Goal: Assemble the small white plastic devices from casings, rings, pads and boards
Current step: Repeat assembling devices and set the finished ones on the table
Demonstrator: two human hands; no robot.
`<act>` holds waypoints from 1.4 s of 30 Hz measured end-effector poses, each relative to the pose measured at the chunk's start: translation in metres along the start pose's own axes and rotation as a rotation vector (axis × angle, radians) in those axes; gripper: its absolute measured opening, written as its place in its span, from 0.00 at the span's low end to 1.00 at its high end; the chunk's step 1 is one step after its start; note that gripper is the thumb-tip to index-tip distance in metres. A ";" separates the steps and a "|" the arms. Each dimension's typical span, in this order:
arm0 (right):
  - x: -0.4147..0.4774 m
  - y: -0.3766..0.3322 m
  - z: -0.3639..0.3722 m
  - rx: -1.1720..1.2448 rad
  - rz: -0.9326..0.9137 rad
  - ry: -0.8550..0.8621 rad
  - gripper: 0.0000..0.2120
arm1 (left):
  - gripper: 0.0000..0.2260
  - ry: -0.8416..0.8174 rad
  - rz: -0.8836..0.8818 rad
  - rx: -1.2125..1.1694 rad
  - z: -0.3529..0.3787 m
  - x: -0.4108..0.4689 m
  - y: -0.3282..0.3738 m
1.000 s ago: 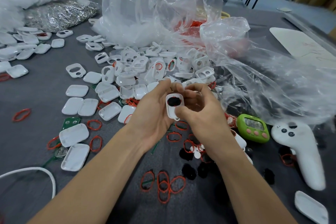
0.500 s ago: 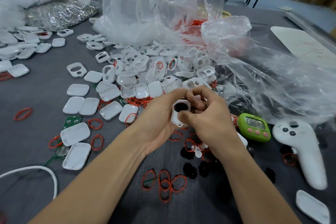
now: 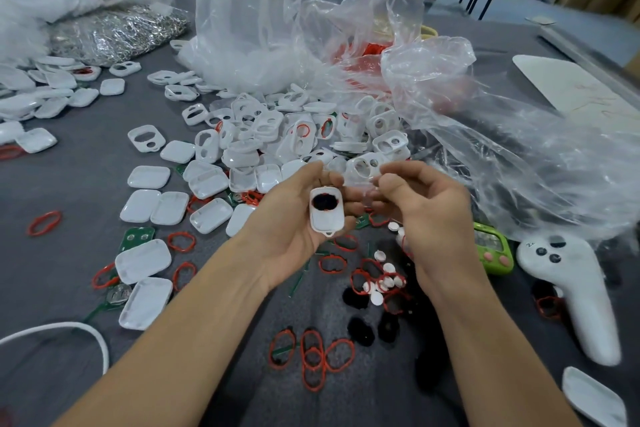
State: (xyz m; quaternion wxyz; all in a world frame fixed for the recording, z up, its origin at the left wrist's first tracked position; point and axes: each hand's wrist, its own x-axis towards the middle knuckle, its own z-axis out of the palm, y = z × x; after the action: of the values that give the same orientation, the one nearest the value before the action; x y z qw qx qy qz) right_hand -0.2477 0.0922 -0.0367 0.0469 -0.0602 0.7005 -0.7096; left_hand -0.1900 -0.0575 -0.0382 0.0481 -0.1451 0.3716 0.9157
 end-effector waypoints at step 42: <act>0.001 -0.006 0.018 -0.040 0.058 -0.288 0.14 | 0.14 0.235 0.182 -0.006 -0.006 0.007 0.009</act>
State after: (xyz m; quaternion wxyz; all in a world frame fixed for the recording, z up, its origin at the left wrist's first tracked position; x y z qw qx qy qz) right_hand -0.2458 0.0744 -0.0301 0.1664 -0.1421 0.7018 -0.6779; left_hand -0.1975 -0.0688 -0.0386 -0.0793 -0.2171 0.3833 0.8942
